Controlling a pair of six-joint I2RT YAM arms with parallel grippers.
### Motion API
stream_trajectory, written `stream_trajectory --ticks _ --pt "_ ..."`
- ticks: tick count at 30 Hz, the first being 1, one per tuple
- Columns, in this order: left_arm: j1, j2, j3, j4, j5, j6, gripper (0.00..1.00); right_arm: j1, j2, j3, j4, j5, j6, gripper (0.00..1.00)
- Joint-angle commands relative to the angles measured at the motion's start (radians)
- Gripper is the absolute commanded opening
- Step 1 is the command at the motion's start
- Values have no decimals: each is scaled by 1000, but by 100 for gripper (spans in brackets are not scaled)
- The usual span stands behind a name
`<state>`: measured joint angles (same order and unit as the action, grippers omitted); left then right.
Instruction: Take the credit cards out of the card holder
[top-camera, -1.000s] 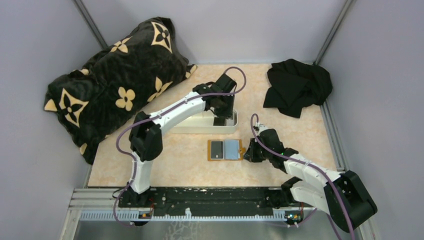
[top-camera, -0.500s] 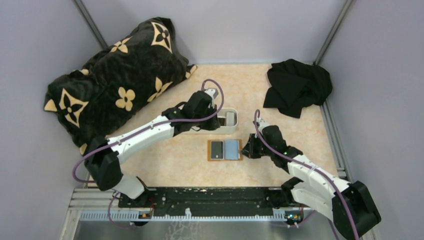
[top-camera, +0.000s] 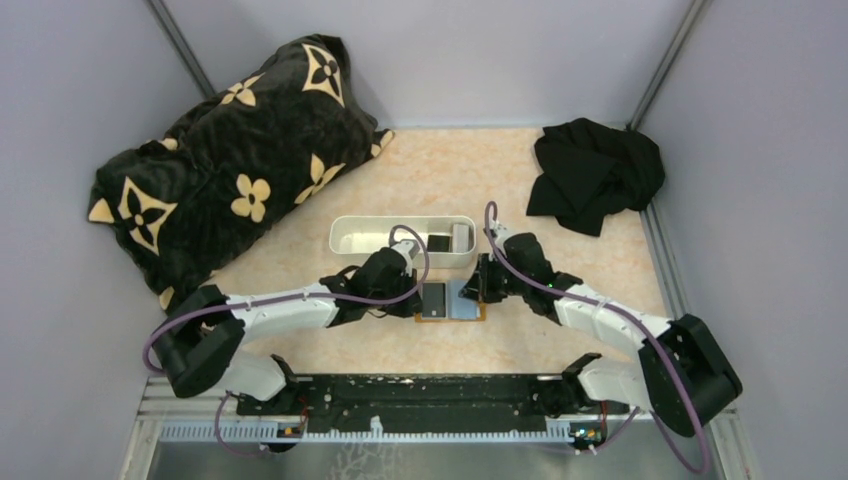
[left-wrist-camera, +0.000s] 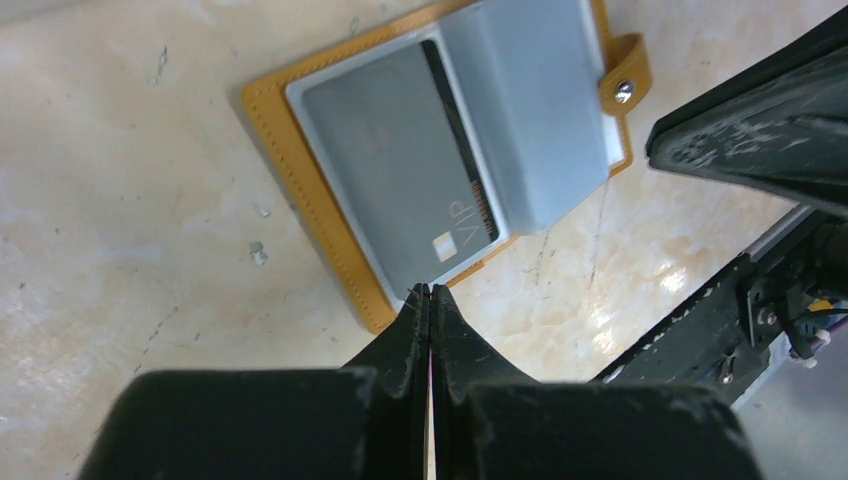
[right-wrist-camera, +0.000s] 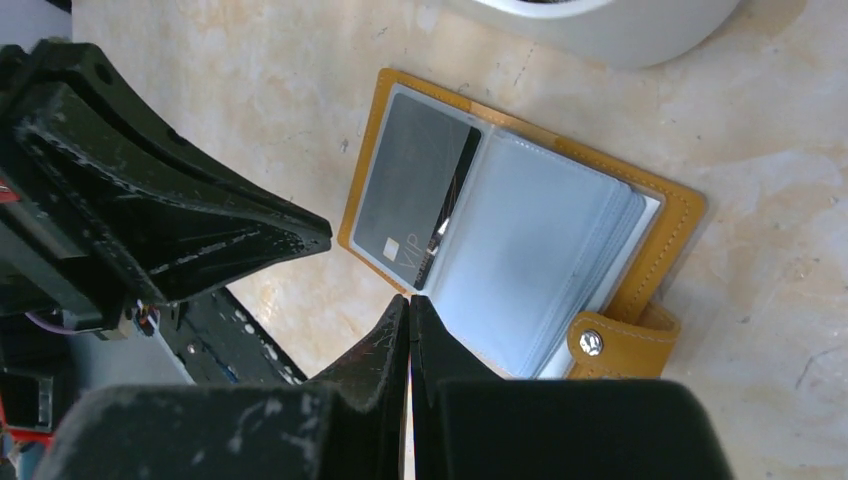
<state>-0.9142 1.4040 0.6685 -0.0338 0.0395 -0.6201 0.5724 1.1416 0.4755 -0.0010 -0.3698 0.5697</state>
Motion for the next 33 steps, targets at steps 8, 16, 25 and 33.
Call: stream_trajectory --ticks 8,16,25,33 --pt "37 60 -156 297 103 -56 0 81 121 79 203 -16 60 0" --pt "41 100 -225 362 100 -64 0 83 181 3 265 7 68 0" --pt "43 146 -242 411 126 -78 0 83 286 -108 375 16 93 0" --pt "42 158 -250 429 132 -80 0 83 299 -125 410 16 98 16"
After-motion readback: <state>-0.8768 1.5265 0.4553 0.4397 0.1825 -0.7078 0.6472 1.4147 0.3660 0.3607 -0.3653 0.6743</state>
